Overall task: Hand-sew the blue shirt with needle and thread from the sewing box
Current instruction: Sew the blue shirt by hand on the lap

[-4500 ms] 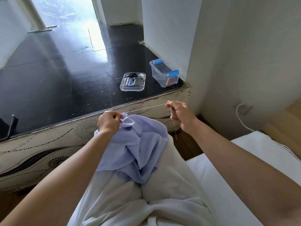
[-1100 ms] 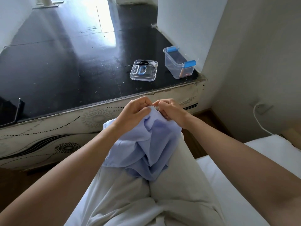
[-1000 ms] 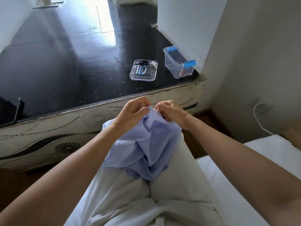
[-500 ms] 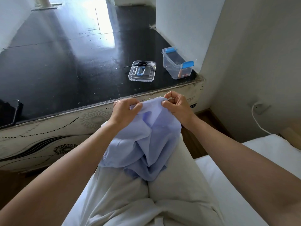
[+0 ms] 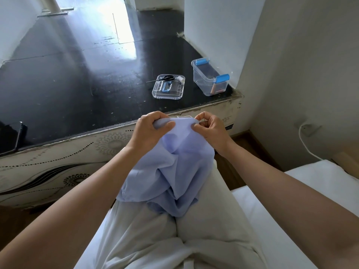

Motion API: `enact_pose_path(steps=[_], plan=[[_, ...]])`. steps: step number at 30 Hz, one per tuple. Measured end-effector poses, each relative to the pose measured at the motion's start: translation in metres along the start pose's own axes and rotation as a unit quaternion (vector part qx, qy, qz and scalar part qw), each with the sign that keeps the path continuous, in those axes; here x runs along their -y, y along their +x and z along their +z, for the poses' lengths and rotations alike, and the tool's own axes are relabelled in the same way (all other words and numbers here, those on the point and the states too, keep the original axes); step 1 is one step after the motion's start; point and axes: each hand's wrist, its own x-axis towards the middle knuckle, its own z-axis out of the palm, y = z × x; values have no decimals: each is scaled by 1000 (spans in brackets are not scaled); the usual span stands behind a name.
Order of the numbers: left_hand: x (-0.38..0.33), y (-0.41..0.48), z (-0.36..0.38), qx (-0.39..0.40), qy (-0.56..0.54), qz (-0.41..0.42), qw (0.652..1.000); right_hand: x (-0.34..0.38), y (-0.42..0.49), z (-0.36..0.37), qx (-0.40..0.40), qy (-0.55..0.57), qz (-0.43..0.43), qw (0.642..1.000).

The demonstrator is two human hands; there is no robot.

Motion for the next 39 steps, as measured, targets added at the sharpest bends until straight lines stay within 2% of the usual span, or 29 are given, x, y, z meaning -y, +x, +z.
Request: enact_pose_path(steps=[8, 27, 39], plan=[[-6, -2, 5, 31, -61, -20, 997, -1, -4, 2, 3, 16, 10, 1000], [-12, -6, 13, 19, -112, -77, 991, 3, -12, -7, 15, 45, 17, 999], [-7, -3, 17, -2, -82, -74, 994, -1, -14, -8, 6, 38, 4, 999]])
